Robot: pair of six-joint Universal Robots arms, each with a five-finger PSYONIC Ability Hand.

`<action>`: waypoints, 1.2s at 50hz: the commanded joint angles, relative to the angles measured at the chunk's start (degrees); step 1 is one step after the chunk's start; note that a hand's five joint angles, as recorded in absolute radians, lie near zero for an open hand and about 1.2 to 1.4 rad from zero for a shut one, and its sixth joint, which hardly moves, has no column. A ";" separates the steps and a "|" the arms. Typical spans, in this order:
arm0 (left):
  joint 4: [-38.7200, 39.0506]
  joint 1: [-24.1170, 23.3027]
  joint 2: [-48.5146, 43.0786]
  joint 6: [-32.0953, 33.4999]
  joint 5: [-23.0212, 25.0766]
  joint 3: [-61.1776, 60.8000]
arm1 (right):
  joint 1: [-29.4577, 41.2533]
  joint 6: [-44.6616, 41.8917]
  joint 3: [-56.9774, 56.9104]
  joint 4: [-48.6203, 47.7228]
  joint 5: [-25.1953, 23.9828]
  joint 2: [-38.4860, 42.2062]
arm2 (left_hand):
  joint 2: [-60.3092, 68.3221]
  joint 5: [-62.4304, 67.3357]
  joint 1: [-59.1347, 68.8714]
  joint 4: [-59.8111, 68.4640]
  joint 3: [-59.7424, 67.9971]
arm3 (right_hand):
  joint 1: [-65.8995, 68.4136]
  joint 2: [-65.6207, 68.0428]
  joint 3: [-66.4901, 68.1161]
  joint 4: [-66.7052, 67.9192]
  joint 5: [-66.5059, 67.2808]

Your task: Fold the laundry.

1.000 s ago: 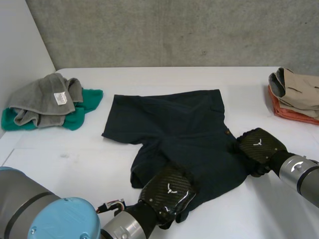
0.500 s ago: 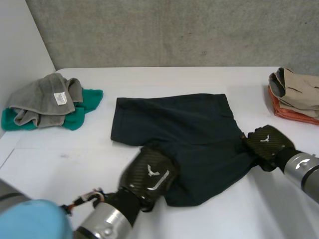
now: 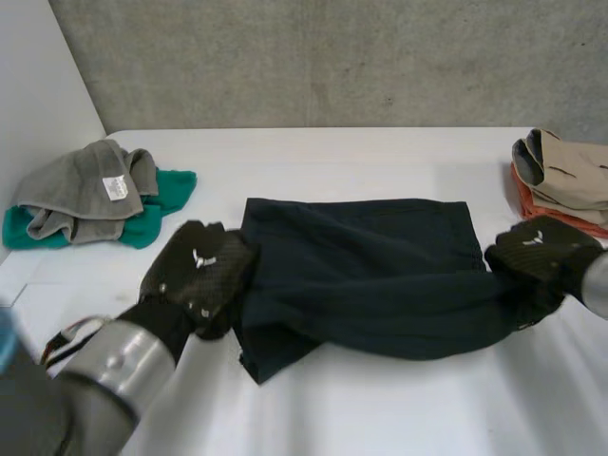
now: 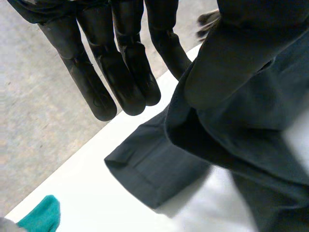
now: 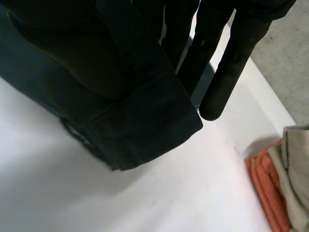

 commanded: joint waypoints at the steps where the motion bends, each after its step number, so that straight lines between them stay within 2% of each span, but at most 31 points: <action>1: 10.98 5.23 -14.06 0.44 0.70 9.43 | 8.32 4.91 -11.60 -8.81 8.77 11.25 | 11.65 13.34 16.56 11.42 11.96 | 17.29 12.92 12.13 11.45 12.17; 7: 12.92 5.75 -28.27 0.44 2.46 25.21 | 11.58 7.80 -22.39 -11.18 10.36 20.46 | 11.65 13.34 16.56 11.42 11.96 | 17.29 12.92 12.13 11.45 12.17; 14: 11.96 6.54 -44.89 1.40 1.58 45.79 | 11.93 12.99 -33.57 -18.63 10.97 30.58 | 11.65 13.34 16.56 11.42 11.96 | 17.29 12.92 12.13 11.45 12.17; 19: 11.16 9.53 -52.82 4.30 1.41 55.92 | 12.98 12.56 -38.59 -26.55 14.04 37.62 | 11.65 13.34 16.56 11.42 11.96 | 17.29 12.92 12.13 11.45 12.17; 25: 11.51 9.89 -59.42 6.15 1.50 63.66 | 13.95 11.07 -45.09 -32.36 16.77 45.61 | 11.65 13.34 16.56 11.42 11.96 | 15.52 11.14 10.35 9.68 10.40; 26: 11.51 9.89 -60.90 6.06 1.58 65.50 | 13.95 10.89 -45.88 -32.80 16.69 46.67 | 11.65 13.34 16.56 11.42 11.96 | -5.65 -10.02 -10.81 -11.49 -10.77; 27: 11.51 9.89 -61.35 6.06 1.76 66.21 | 14.04 10.63 -46.50 -32.98 16.60 47.55 | 11.65 13.34 16.56 11.42 11.96 | -35.17 -39.54 -40.34 -41.01 -40.29; 28: 11.51 9.80 -61.71 6.06 1.85 66.74 | 14.22 10.36 -46.94 -33.24 16.77 48.35 | 11.65 13.34 16.56 11.42 11.96 | -52.71 -57.08 -57.87 -58.55 -57.83; 29: 11.51 9.71 -61.88 6.06 1.93 66.92 | 14.91 9.40 -47.82 -33.51 16.86 49.57 | 7.34 9.03 12.25 7.12 7.65 | -52.71 -57.08 -57.87 -58.55 -57.83; 30: 11.51 9.62 -61.89 5.98 1.93 66.92 | 15.36 9.13 -48.17 -33.51 16.95 49.85 | -37.00 -35.31 -32.09 -37.22 -36.69 | -52.71 -57.08 -57.87 -58.55 -57.83; 31: 11.60 9.45 -61.80 5.98 1.85 66.84 | 15.62 9.13 -48.26 -33.51 17.04 49.94 | -56.59 -54.90 -51.68 -56.82 -56.29 | -52.71 -57.08 -57.87 -58.55 -57.83; 34: 11.60 8.66 -60.92 5.80 1.49 66.40 | 16.06 9.31 -47.92 -33.51 18.26 47.31 | -58.35 -56.66 -53.44 -58.58 -58.04 | -52.71 -57.08 -57.87 -58.55 -57.83; 39: 11.60 8.22 -52.67 5.45 1.41 59.99 | 15.54 11.67 -40.46 -32.63 20.29 35.54 | -58.30 -56.61 -53.39 -58.53 -58.00 | -52.71 -57.08 -57.87 -58.55 -57.83; 43: 11.69 7.95 -44.32 4.31 1.49 52.00 | 14.05 16.68 -31.32 -30.09 18.01 26.14 | -58.35 -56.66 -53.44 -58.58 -58.04 | -52.71 -57.08 -57.87 -58.55 -57.83; 44: 11.69 7.87 -41.35 3.70 1.49 48.59 | 13.00 18.00 -27.91 -27.38 16.00 21.77 | -58.35 -56.66 -53.44 -58.58 -58.04 | -52.71 -57.08 -57.87 -58.55 -57.83; 47: 11.43 7.69 -37.29 2.46 1.76 43.74 | 9.67 19.85 -22.54 -20.36 11.78 16.47 | -58.35 -56.66 -53.44 -58.58 -58.04 | -46.28 -50.65 -51.45 -52.12 -51.40; 50: 11.25 7.34 -32.98 0.18 2.11 37.32 | 7.19 20.38 -19.36 -15.16 9.48 16.27 | -58.35 -56.66 -53.44 -58.58 -58.04 | -44.05 -48.43 -49.22 -49.90 -49.18; 51: 11.25 6.99 -31.66 -1.04 2.20 34.96 | 6.06 20.56 -17.44 -12.62 8.61 16.27 | -58.35 -56.66 -53.44 -58.58 -58.04 | -39.55 -43.92 -44.72 -45.39 -44.67; 54: 11.25 6.46 -29.90 -2.90 2.37 31.51 | 4.99 20.73 -14.61 -10.84 7.28 16.27 | -58.35 -56.66 -53.44 -58.58 -58.04 | -35.47 -39.85 -40.64 -41.32 -40.59; 60: 11.78 5.14 -28.40 -5.10 4.04 26.58 | 4.73 21.26 -10.65 -18.56 5.87 19.78 | -58.35 -56.66 -53.44 -58.58 -58.04 | -35.46 -39.84 -40.63 -41.31 -40.59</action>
